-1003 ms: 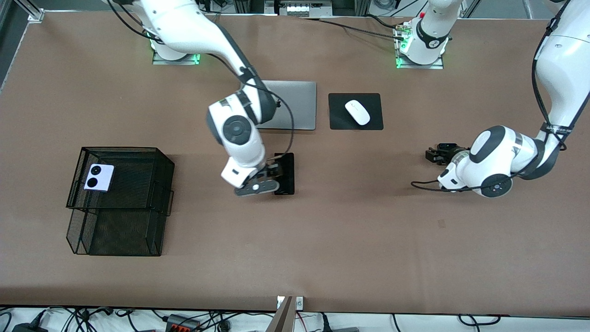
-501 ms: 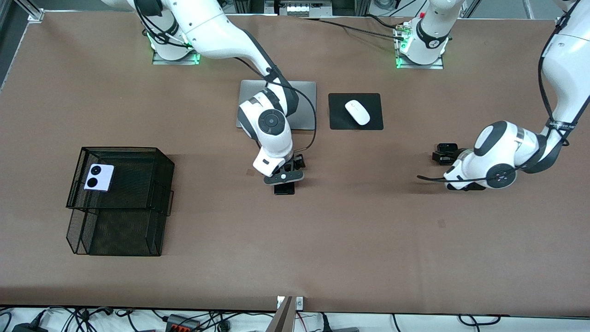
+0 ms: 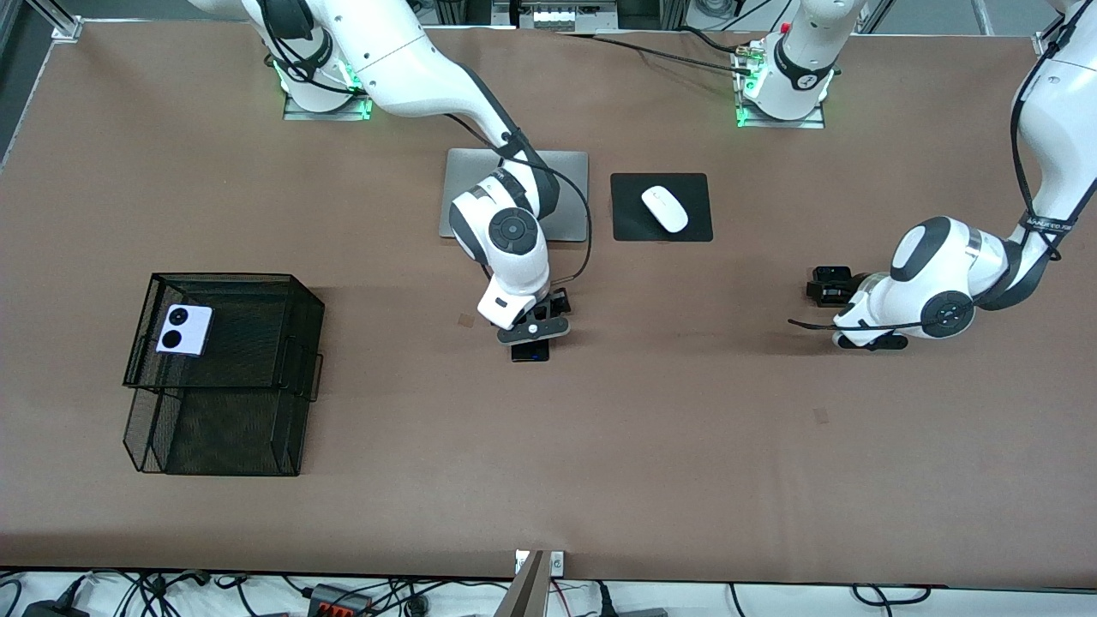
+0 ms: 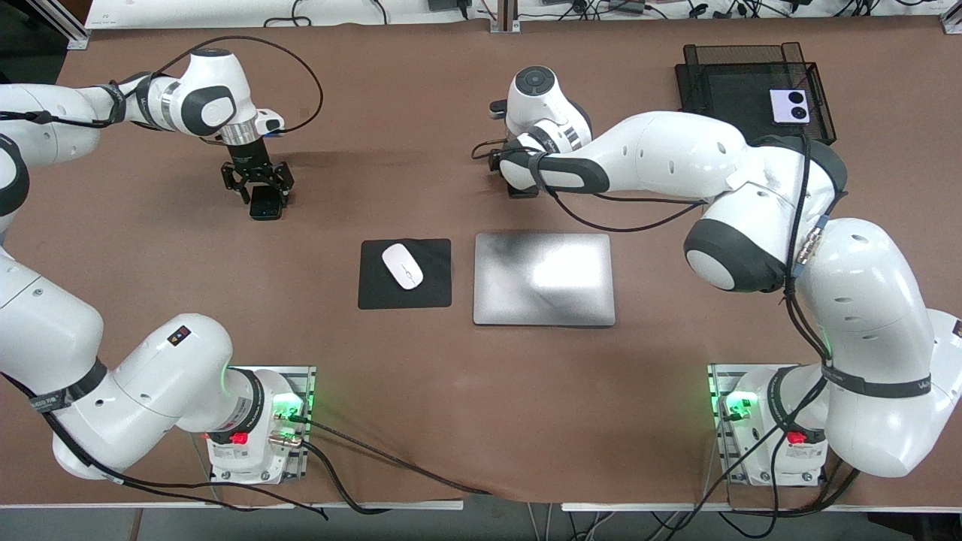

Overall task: Place phones with both arms
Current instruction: 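Grasp the tall phone with the right gripper while the left gripper grasps the small phone, then place the tall phone in the basket while the left gripper sets down the small phone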

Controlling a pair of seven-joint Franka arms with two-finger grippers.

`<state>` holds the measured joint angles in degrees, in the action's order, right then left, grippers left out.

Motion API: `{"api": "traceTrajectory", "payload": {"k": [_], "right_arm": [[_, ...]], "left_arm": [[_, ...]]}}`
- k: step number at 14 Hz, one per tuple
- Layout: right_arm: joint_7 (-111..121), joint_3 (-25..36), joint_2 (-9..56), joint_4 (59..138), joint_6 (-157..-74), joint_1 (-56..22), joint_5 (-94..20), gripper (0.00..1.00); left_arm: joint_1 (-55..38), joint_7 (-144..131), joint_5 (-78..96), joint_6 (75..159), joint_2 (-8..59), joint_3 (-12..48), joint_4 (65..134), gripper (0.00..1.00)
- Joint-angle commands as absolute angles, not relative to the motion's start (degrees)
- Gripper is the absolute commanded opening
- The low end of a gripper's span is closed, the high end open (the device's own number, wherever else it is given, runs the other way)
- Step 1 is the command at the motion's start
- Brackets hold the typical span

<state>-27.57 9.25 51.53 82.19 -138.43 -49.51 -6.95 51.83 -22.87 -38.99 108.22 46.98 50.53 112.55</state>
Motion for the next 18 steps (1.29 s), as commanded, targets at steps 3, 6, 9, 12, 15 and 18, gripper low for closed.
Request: {"api": "traceTrajectory", "payload": {"k": [3,6,9,12,15,18], "right_arm": [[-27.86,9.93,50.55,81.04,-134.66,-50.01,-7.12,0.18],[-27.16,12.64,43.88,80.95,-128.35,-47.91,-7.38,0.18],[-26.98,15.81,37.46,81.3,-119.65,-43.87,-6.95,0.18],[-19.37,20.82,33.85,81.74,-109.55,-40.44,-7.29,0.19],[-12.94,21.27,31.04,83.4,-104.25,-33.95,-7.12,0.19],[-7.75,21.36,29.01,86.82,-101.61,-29.19,-6.94,0.22]], "left_arm": [[52.3,-21.62,-40.08,107.93,45.79,51.59,112.68,0.29],[51.16,-22.32,-39.29,101.2,45.97,57.98,106.81,0.25],[41.43,-22.59,-35.36,92.83,46.23,59.15,97.15,0.26],[30.89,-22.76,-28.58,92.72,47.54,56.79,89.68,0.26],[15.61,-30.02,-22.17,93.25,50.78,51.0,81.16,0.28],[0.66,-39.88,-18.81,98.93,55.01,43.88,73.14,0.29]]}}
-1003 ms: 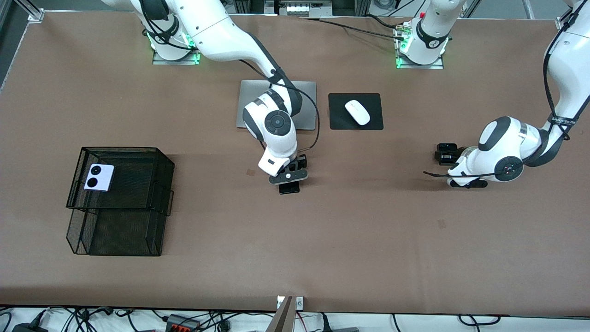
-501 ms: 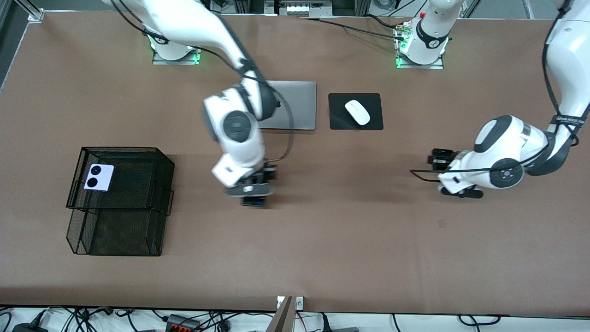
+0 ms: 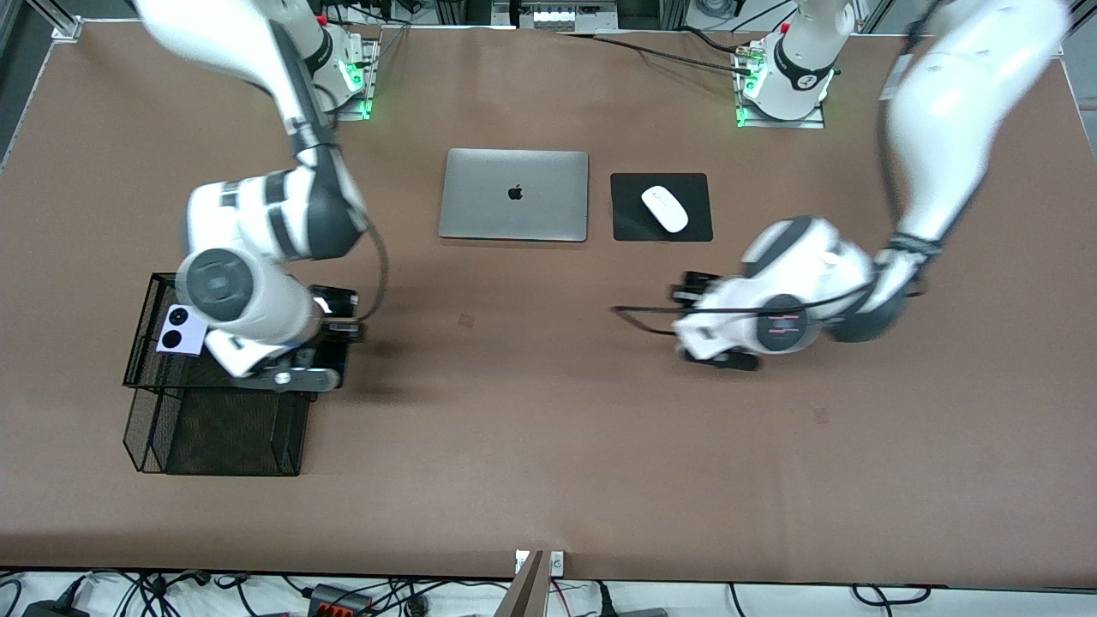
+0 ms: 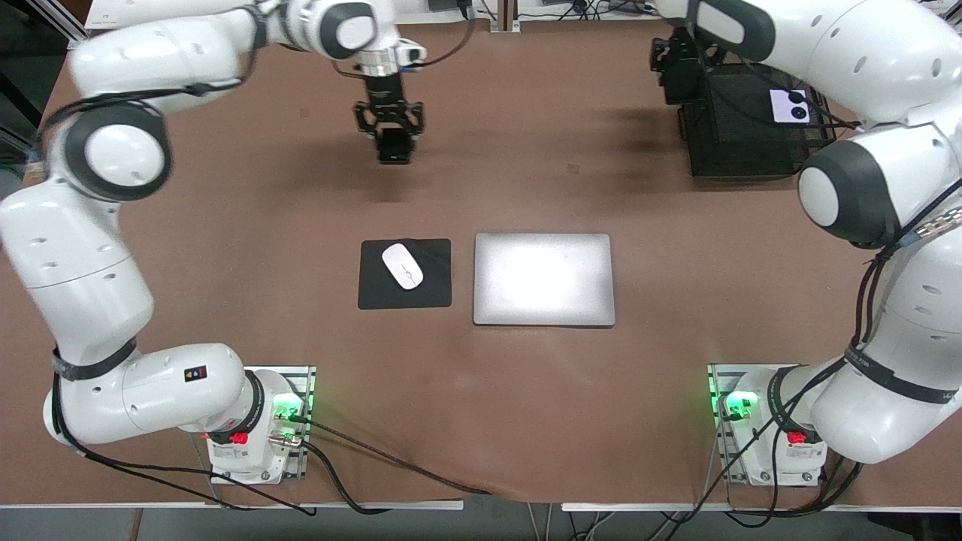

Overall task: Place phones with both arms
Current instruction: 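Place the tall phone in the basket while the left gripper sets down the small phone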

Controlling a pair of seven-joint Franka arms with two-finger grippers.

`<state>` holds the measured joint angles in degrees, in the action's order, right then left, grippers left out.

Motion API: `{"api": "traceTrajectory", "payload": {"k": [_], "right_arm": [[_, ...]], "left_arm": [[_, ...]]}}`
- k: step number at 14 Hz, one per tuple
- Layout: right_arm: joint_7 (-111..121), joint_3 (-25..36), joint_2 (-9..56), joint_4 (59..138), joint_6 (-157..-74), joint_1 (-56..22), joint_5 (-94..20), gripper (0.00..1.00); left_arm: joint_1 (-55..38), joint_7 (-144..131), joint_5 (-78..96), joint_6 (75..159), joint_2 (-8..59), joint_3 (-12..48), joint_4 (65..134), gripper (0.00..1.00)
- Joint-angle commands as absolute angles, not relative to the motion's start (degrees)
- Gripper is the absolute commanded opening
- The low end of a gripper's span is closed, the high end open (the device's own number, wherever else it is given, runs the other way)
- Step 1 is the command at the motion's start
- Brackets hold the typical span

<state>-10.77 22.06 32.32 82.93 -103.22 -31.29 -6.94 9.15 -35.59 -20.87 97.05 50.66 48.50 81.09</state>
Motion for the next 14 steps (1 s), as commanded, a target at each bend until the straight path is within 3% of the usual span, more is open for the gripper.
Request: {"api": "traceTrajectory", "payload": {"k": [1,5,7,8,10,11,14], "right_arm": [[-5.73,21.36,28.74,87.44,-100.73,-27.79,-6.94,0.23],[0.78,22.67,27.25,87.98,-97.04,-24.17,-6.94,0.23],[1.93,24.08,27.33,88.07,-95.54,-24.0,-6.94,0.23],[2.28,24.17,27.33,89.02,-95.54,-23.56,-6.94,0.23],[2.37,24.08,27.68,90.61,-96.5,-22.68,-6.94,0.23],[2.37,24.08,28.03,90.62,-97.2,-22.59,-6.94,0.23],[2.63,24.08,29.35,90.7,-99.57,-22.59,-7.03,0.23]], "left_arm": [[-1.65,-40.6,-18.72,103.05,55.63,42.55,73.13,0.29],[-4.74,-40.43,-13.64,117.66,59.67,42.45,73.74,0.29],[-5.8,-39.56,-12.83,118.91,61.69,42.36,73.74,0.31],[-6.5,-39.46,-13.18,119.18,62.83,42.19,73.74,0.37],[-6.94,-39.46,-13.45,123.64,63.37,40.88,74.0,0.65],[-6.94,-39.46,-13.62,124.01,63.02,40.87,74.18,1.0],[-6.25,-39.9,-13.54,122.18,60.13,40.78,74.35,1.0]]}}
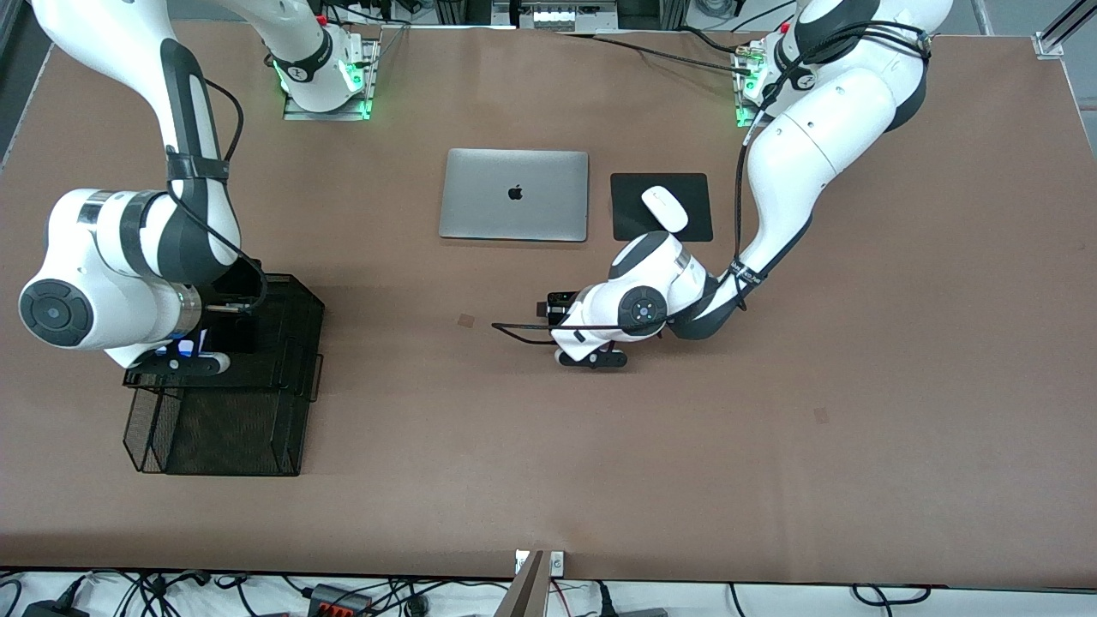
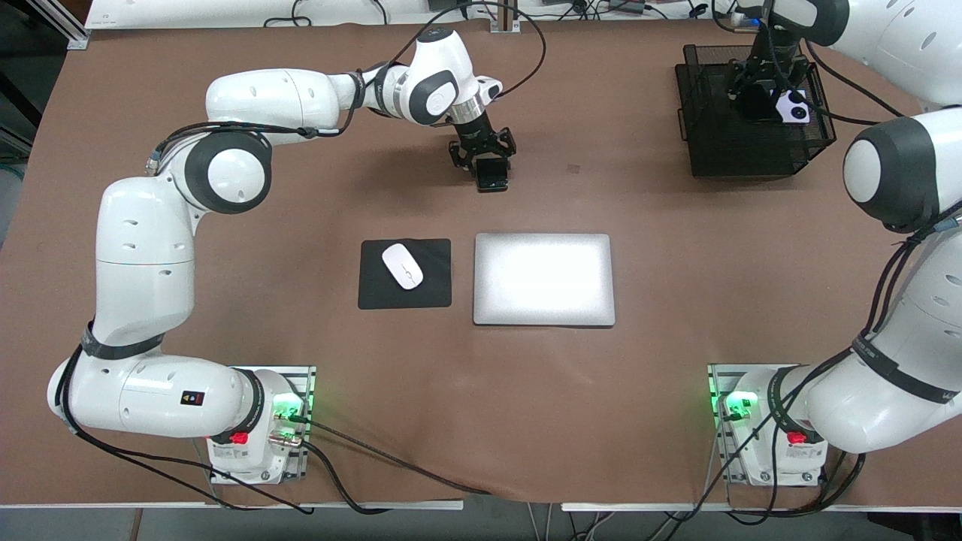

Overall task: Place phones with both arms
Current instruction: 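Place the tall phone in the basket while the left gripper sets down the small phone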

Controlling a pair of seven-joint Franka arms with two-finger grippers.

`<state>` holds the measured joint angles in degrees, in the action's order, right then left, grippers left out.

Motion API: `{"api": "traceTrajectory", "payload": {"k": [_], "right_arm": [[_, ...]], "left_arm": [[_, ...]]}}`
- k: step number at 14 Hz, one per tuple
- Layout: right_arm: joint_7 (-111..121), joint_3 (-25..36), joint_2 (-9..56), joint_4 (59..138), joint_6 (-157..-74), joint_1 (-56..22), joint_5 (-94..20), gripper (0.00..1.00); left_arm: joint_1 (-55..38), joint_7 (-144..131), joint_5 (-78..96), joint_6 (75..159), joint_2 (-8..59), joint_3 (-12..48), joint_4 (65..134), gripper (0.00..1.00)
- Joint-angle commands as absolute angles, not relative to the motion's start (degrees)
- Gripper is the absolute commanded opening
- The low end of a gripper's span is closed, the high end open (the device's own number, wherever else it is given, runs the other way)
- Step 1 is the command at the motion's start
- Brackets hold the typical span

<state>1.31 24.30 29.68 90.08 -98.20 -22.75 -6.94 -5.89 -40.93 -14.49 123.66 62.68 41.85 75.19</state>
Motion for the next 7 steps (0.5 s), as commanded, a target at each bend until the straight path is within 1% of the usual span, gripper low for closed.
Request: {"api": "traceTrajectory", "payload": {"k": [1,2,3,4,5,7], "right_arm": [[2.64,24.08,29.7,90.7,-100.62,-22.59,-7.21,0.28],[2.64,24.08,30.14,90.7,-101.68,-22.59,-7.29,0.35],[2.64,24.08,30.41,90.7,-102.91,-22.76,-7.38,0.48],[2.64,24.0,31.02,90.7,-104.4,-22.76,-7.73,0.69],[2.55,23.99,31.46,90.7,-105.2,-22.42,-7.91,0.99],[2.55,23.99,31.38,90.44,-105.21,-22.67,-8.0,1.0]], "left_arm": [[-5.54,-39.73,-13.62,118.51,58.2,40.78,74.44,1.0],[-4.06,-39.64,-13.71,114.47,56.01,40.78,74.44,1.0],[-2.82,-39.73,-13.71,111.3,53.81,40.69,74.44,1.0],[-0.81,-39.64,-13.88,106.66,51.0,40.52,74.44,1.0],[1.65,-39.64,-15.71,101.48,48.98,40.78,74.27,1.0],[4.3,-39.55,-19.67,92.77,45.89,41.48,74.01,1.0]]}}
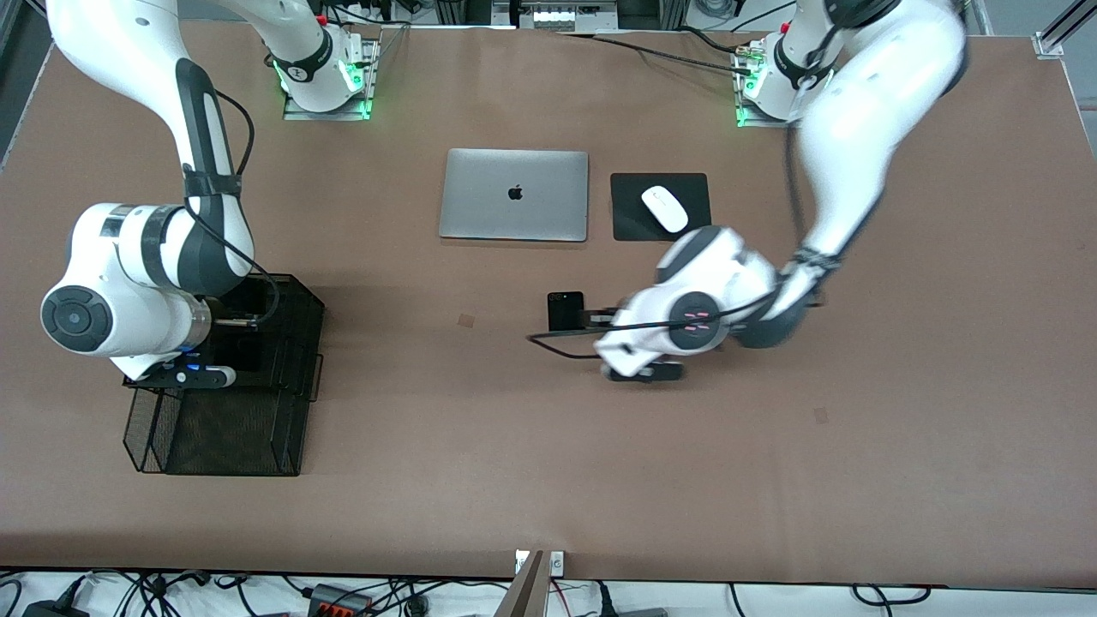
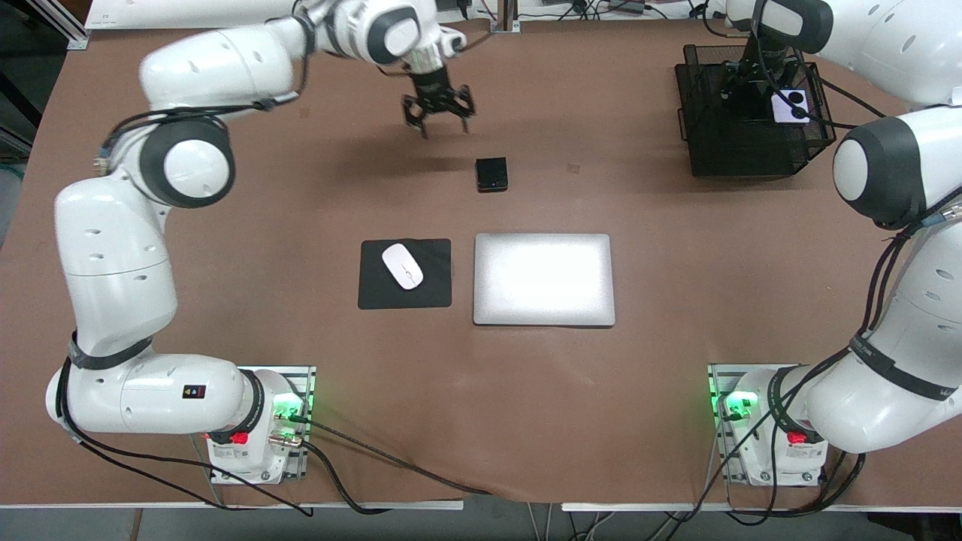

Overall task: Place phones with both arms
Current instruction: 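Place the tall phone in the basket while the left gripper sets down the small phone, then move the right gripper to the small phone while the left gripper withdraws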

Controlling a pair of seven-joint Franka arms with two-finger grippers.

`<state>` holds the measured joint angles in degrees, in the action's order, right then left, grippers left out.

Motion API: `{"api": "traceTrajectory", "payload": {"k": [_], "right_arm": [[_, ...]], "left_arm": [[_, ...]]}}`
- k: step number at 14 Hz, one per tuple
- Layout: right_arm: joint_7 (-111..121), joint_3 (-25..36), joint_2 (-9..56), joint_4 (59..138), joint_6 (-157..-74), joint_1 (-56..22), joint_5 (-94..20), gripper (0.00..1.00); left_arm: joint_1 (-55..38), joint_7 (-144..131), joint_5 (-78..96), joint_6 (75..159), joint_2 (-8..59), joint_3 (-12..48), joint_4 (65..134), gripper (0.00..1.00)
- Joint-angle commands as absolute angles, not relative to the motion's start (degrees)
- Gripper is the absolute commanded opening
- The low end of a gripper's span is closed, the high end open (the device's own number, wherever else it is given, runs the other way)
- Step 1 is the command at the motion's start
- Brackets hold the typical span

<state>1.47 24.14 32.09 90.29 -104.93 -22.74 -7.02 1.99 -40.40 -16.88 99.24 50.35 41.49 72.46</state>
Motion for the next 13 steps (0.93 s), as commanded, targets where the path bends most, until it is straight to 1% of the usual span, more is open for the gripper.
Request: {"api": "traceTrajectory", "payload": {"k": [1,3,5,7,9,10,12,13], "right_arm": [[2.29,23.99,30.94,90.09,-104.86,-23.02,-8.0,1.0],[2.55,23.82,29.36,88.6,-104.68,-23.12,-7.91,1.0],[2.72,23.38,28.74,85.18,-104.33,-24.34,-8.0,1.0],[2.29,23.38,28.83,83.77,-104.85,-27.93,-8.0,1.0],[0.98,23.38,30.22,83.32,-106.16,-33.63,-7.82,1.0],[-1.47,23.38,31.37,83.32,-108.96,-36.01,-7.91,1.0],[-5.78,23.29,33.21,83.32,-113.62,-39.62,-8.09,1.0],[-7.19,23.29,34.18,83.32,-115.9,-41.38,-8.52,1.0]], "left_arm": [[4.57,-39.46,-22.38,89.33,44.31,40.96,74.0,1.0],[6.23,-37.2,-27.66,83.0,42.03,41.48,73.92,1.0],[7.55,-27.83,-29.18,78.94,39.65,40.61,73.92,1.0],[8.17,-16.84,-28.05,76.57,35.61,36.84,74.01,1.0],[10.01,-9.09,-25.16,74.88,31.84,34.81,73.65,1.0],[9.93,-6.18,-21.48,75.4,28.86,31.76,74.09,1.0],[8.8,-1.95,-10.6,78.55,22.27,22.19,75.66,1.0],[8.01,2.76,-5.94,81.45,18.06,17.45,79.85,1.0]]}}
